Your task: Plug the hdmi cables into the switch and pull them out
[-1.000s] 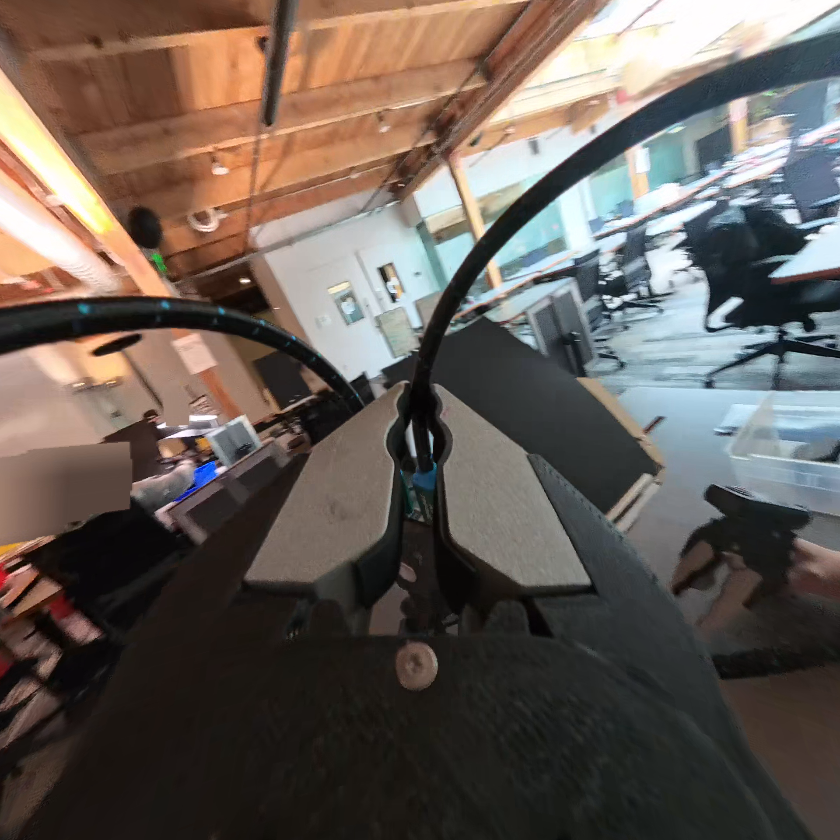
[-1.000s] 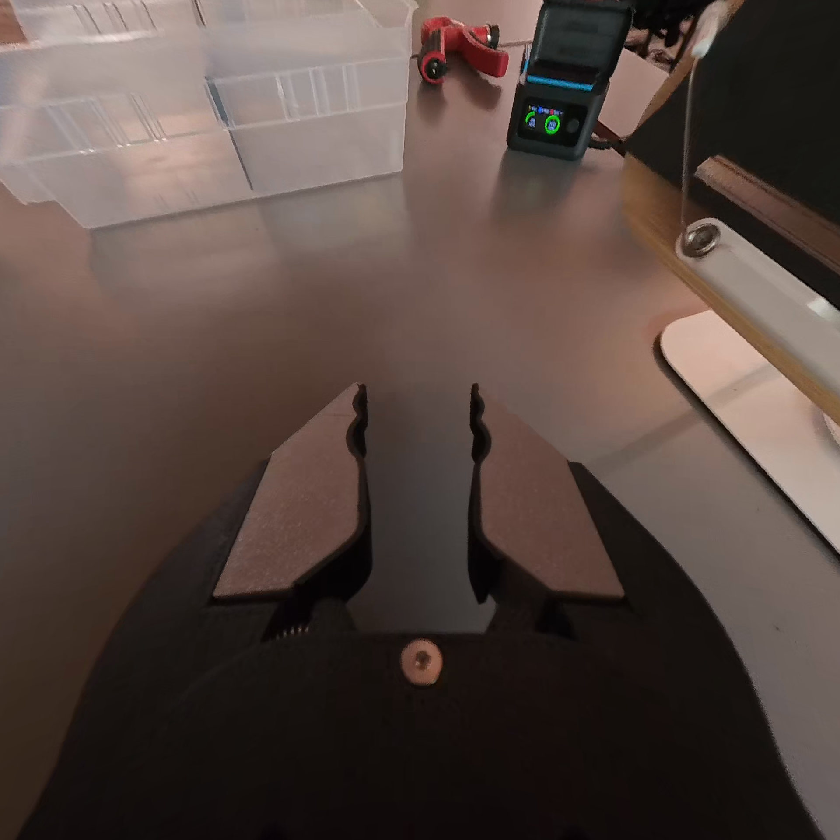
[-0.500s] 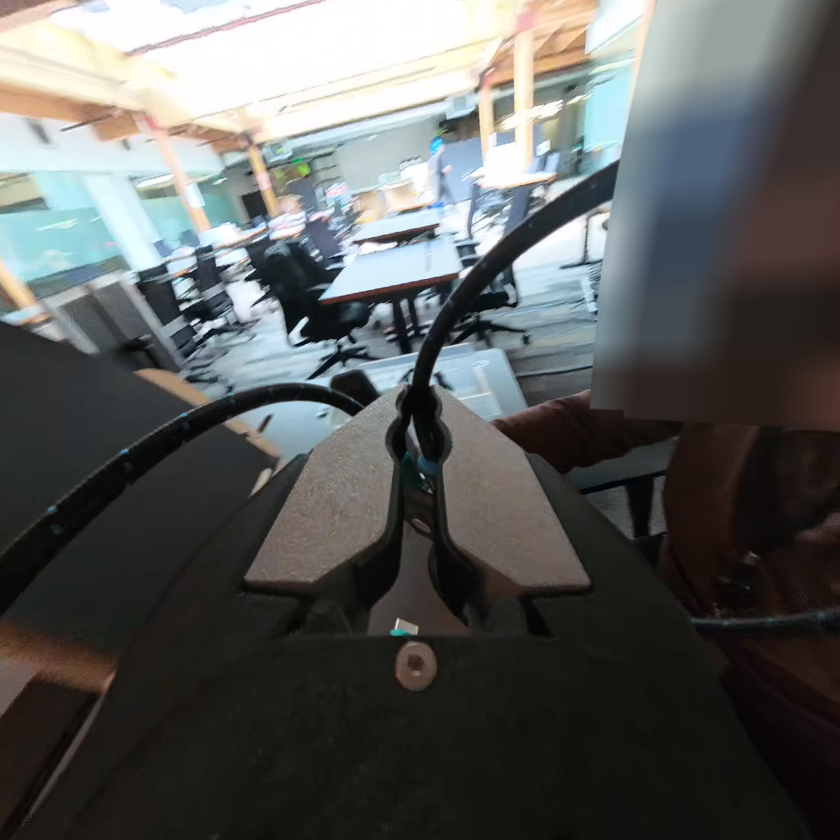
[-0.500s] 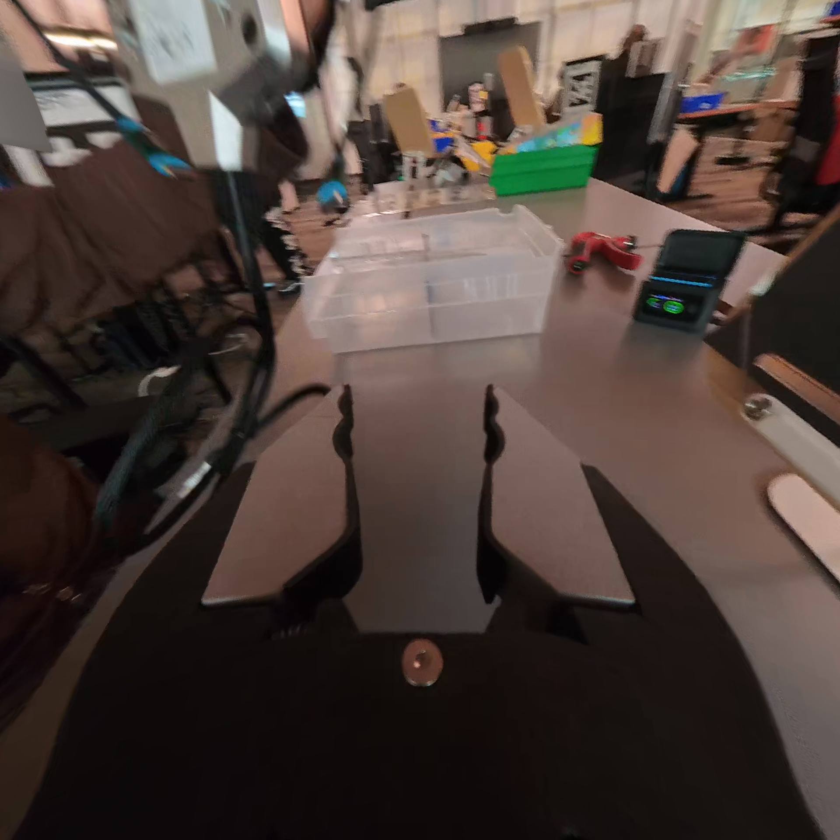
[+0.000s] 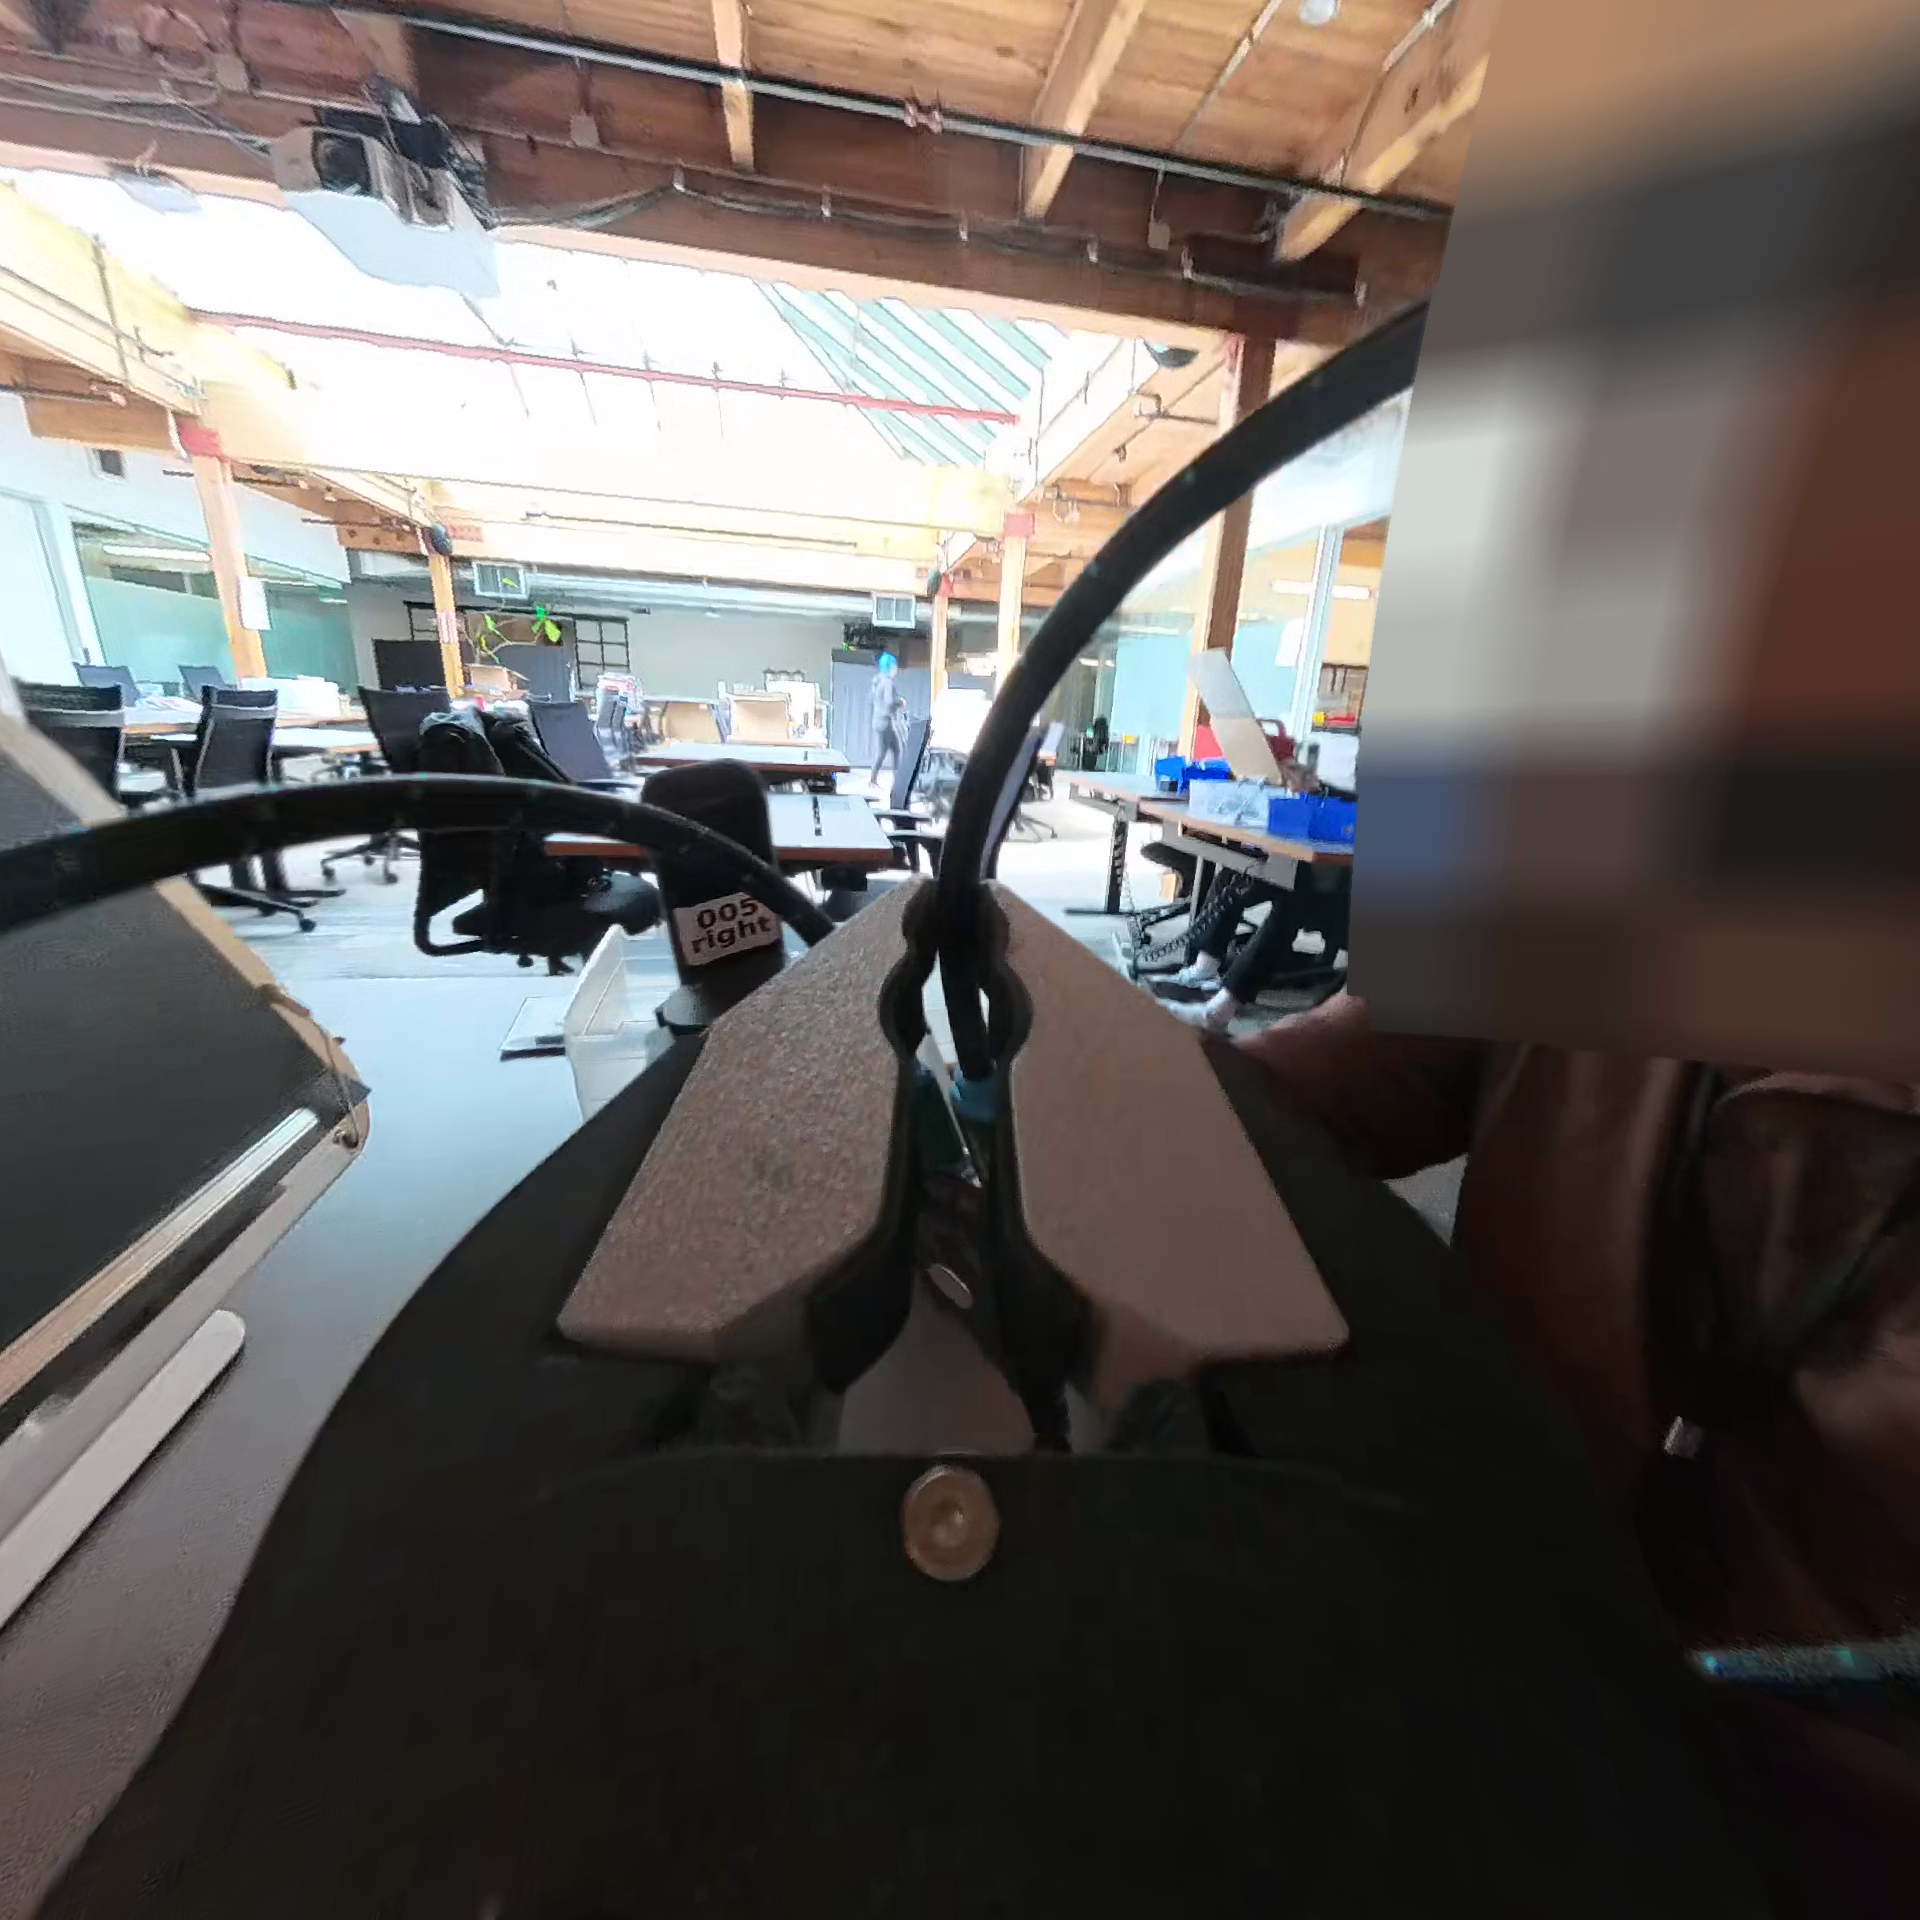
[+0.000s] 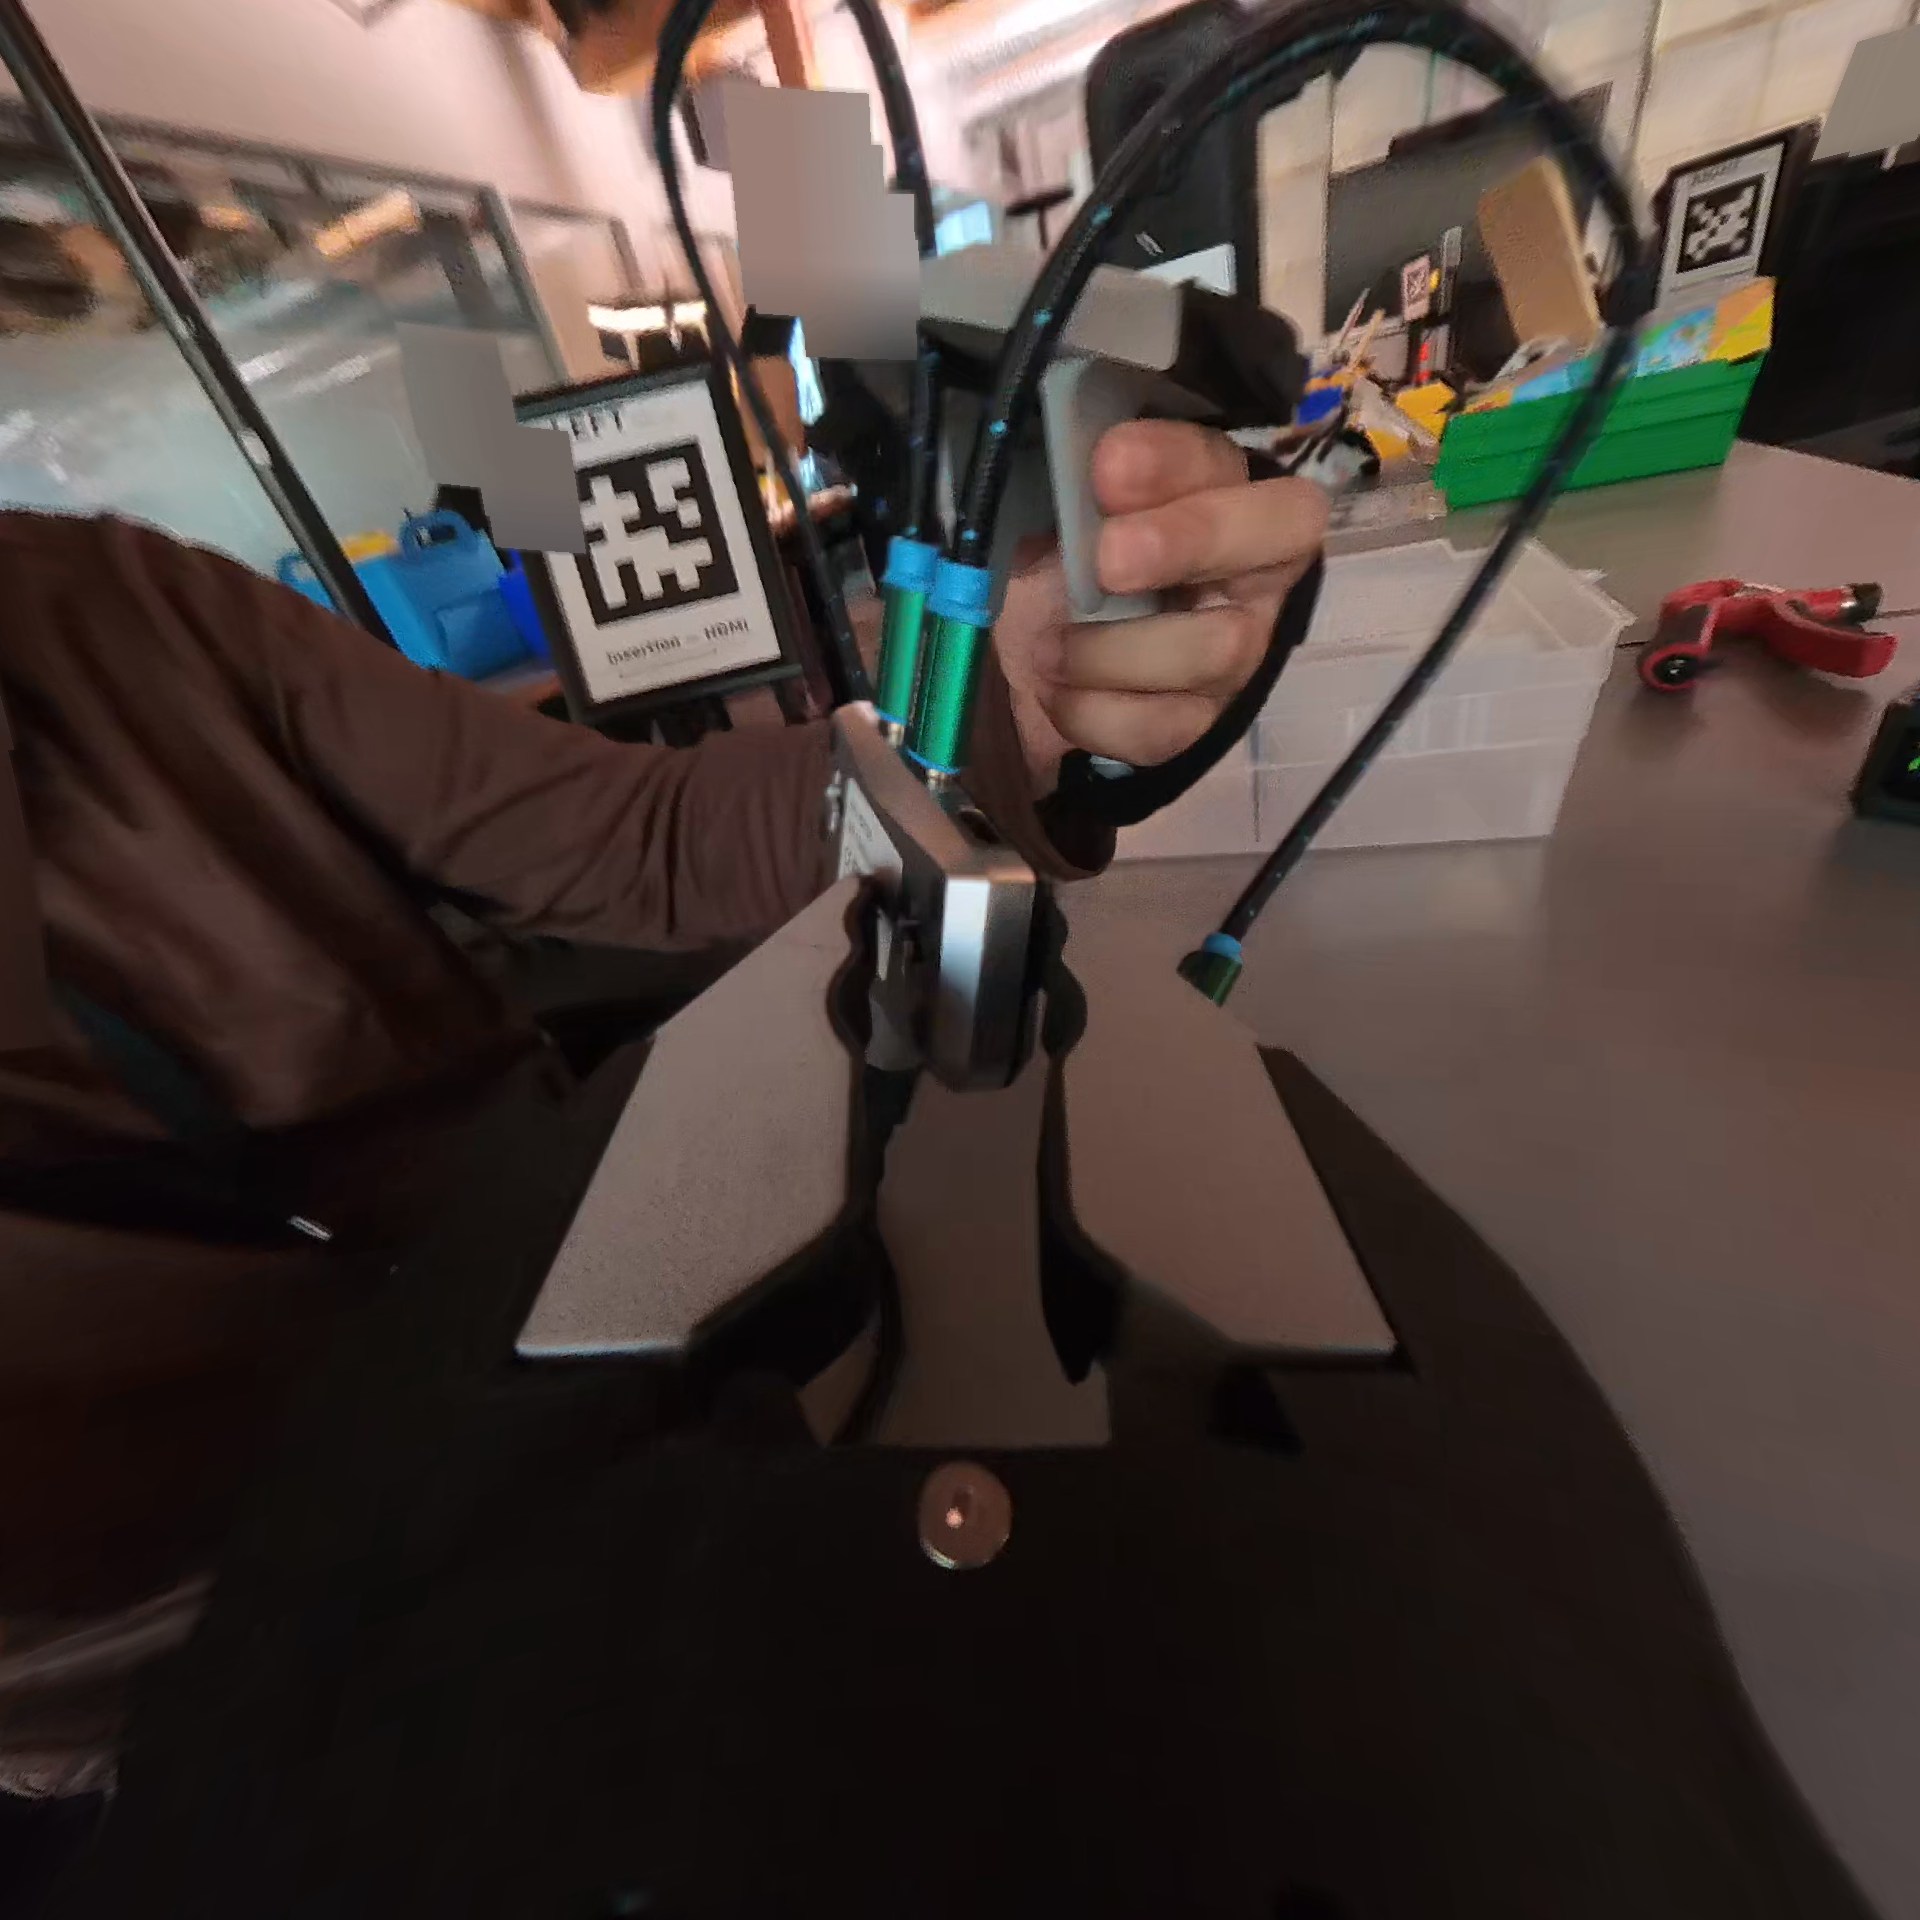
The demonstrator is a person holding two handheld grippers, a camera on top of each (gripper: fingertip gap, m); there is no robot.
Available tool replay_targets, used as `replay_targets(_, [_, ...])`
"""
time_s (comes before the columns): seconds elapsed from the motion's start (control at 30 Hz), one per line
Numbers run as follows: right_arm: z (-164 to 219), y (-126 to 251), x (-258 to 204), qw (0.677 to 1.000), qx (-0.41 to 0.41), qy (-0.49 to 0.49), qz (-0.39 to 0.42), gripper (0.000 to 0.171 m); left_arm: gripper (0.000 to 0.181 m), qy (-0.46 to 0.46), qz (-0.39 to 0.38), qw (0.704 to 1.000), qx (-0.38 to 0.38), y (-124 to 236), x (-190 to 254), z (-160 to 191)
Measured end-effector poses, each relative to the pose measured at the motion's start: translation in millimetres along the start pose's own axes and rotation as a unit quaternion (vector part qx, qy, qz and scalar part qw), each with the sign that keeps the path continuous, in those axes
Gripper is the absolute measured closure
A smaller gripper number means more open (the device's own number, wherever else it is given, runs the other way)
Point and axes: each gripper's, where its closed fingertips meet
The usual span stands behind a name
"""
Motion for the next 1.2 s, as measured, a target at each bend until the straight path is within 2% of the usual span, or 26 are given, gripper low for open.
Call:
replay_targets(0.13, [-4,11,10,1.0,0.012,-0.002,0.017,0.153,0.176,0.039,-0.073,0.996,0.017,16,-30,7])
replay_targets(0.23, [-13,32,25,0.997,0.046,-0.006,0.057,0.155,0.146,0.06,-0.143,0.988,0.016,35,-48,19])
replay_targets(0.33, [-24,51,33,0.993,0.086,-0.008,0.078,0.155,0.143,0.093,-0.178,0.98,0.012,52,-59,35])
replay_targets(0.43, [-32,57,35,0.99,0.114,-0.009,0.086,0.155,0.128,0.137,-0.167,0.976,-0.035,47,-61,61])
replay_targets(0.53, [-35,54,38,0.987,0.132,-0.018,0.093,0.155,0.129,0.16,-0.175,0.967,-0.099,35,-66,94])
replay_targets(0.6, [-37,53,39,0.985,0.146,-0.025,0.089,0.155,0.146,0.167,-0.262,0.933,-0.184,52,-89,123])
replay_targets(0.63, [-38,53,39,0.984,0.153,-0.026,0.091,0.155,0.152,0.171,-0.306,0.916,-0.194,64,-101,128])
replay_targets(0.7, [-42,54,39,0.982,0.161,-0.024,0.098,0.155,0.159,0.191,-0.339,0.909,-0.149,79,-110,118])
replay_targets(0.8, [-48,60,37,0.978,0.17,-0.01,0.118,0.155,0.153,0.195,-0.372,0.903,-0.09,98,-118,97])
replay_targets(0.93, [-49,77,48,0.969,0.165,-0.003,0.184,0.155,0.139,0.12,-0.456,0.877,-0.088,120,-127,80])
replay_targets(1.03, [-51,94,54,0.959,0.178,-0.008,0.22,0.155,0.136,0.068,-0.478,0.87,-0.1,117,-125,73])
replay_targets(1.17, [-53,115,63,0.943,0.203,-0.017,0.261,0.155,0.153,0.003,-0.462,0.885,-0.055,107,-112,45])
replay_targets(1.2, [-54,118,63,0.942,0.212,-0.02,0.261,0.155,0.162,-0.027,-0.45,0.892,-0.036,103,-105,35])
Point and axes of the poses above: each gripper's, where its closed fingertips meet, y back along the fingers, z out of its underside, x = y × z across the jaws, and after that the axes turned 1 degree about z, right-handed
